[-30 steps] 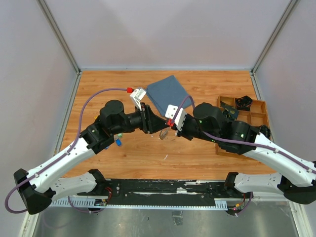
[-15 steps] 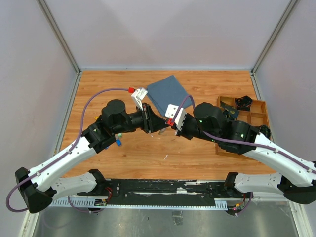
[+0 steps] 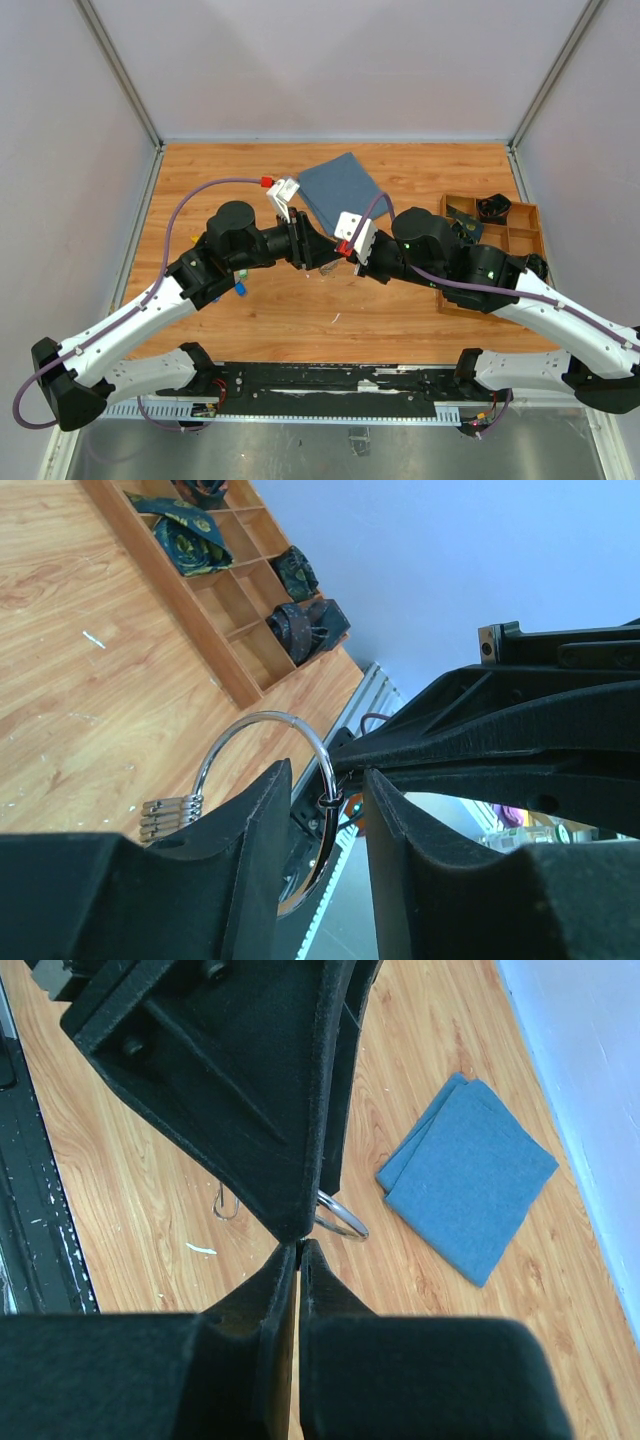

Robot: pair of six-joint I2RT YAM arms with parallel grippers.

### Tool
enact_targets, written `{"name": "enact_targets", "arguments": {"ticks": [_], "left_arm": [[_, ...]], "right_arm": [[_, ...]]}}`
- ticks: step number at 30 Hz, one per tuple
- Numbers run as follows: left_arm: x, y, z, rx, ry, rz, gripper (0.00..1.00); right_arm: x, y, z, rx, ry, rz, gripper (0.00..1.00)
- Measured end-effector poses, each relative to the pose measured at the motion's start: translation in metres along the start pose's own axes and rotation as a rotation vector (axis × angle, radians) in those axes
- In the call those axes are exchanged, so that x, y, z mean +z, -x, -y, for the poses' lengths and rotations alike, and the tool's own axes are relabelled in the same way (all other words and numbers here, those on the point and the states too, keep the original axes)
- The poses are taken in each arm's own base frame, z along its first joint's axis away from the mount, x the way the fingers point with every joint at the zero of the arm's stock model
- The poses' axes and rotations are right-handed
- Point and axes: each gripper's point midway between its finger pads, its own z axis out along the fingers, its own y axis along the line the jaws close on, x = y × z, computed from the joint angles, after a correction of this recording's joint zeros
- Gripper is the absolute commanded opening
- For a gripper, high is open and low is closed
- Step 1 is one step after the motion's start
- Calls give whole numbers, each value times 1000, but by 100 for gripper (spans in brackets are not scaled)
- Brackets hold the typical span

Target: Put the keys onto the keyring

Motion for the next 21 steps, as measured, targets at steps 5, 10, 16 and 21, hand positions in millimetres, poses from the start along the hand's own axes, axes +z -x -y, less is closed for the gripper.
{"name": "enact_targets", "arguments": {"ticks": [5, 10, 16, 21], "left_arm": [[0, 0, 0, -2, 0, -1, 33], [1, 0, 0, -5, 1, -2, 26], [1, 1, 2, -6, -8, 3, 1], [1, 2, 3, -6, -11, 7, 1]], "right_arm": [[0, 0, 0, 0, 0, 1, 1], [0, 1, 0, 0, 0, 2, 1], [0, 1, 0, 0, 1, 4, 1], [-1, 1, 0, 0, -1, 8, 10]]}}
